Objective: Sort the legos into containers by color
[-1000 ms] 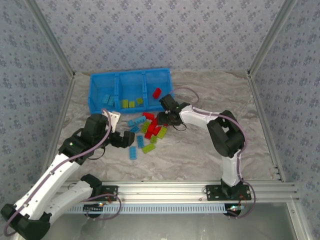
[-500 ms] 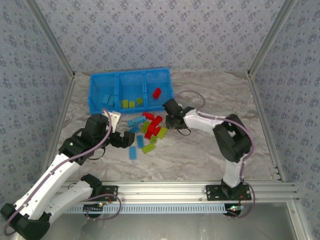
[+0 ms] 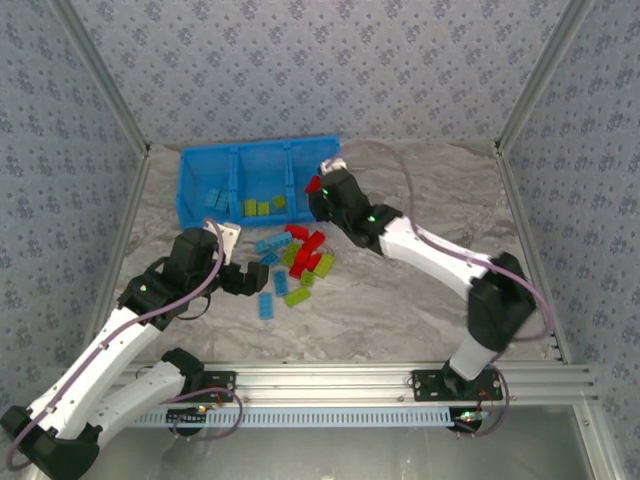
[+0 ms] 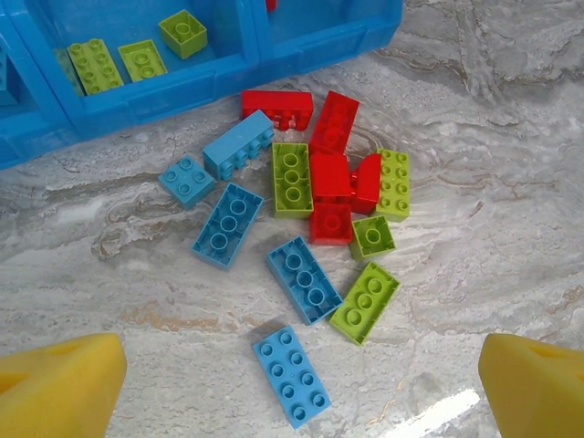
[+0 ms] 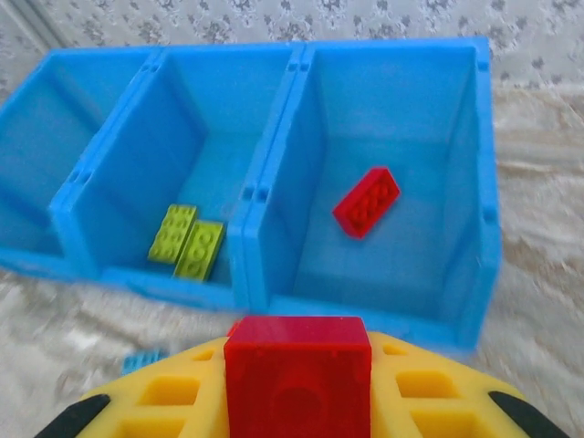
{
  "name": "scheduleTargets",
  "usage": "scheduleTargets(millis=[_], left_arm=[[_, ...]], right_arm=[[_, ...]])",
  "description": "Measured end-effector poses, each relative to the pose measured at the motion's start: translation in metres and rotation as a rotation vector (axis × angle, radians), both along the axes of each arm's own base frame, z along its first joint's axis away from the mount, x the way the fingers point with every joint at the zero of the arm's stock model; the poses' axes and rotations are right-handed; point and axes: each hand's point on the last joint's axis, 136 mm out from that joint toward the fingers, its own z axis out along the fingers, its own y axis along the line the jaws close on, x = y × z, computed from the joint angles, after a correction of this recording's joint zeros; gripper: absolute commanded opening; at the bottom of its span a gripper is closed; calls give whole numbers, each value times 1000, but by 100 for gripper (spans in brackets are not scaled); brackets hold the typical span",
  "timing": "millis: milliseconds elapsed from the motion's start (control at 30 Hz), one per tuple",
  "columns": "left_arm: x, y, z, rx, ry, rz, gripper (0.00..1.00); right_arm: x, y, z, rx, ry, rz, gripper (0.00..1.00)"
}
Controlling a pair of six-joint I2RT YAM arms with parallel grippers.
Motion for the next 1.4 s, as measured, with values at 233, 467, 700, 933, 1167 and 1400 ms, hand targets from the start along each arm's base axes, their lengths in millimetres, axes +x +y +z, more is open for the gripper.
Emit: scheduleTargets(millis=[233,467,700,933,1167,1400], left_arm=[[1,2,0,10,-3,8,99],[2,4,-1,23,-11,21,99],[14,13,-15,19,55,173,99],[31,-1,-69,27,274,302,99],[34,-42,-114,27,418,293,87],[46,-56,-146,102,483,337,66]], right_arm=[[66,14,-66,-134,83,-49,30],[95,8,-107,-187,187,-64,46],[91,8,-71,-164,193,-48,48],[22,-30,22,-38,136,-9,60],[-91,-74,74,126,78,71,75],[-165,-88,5,114,267,142,80]])
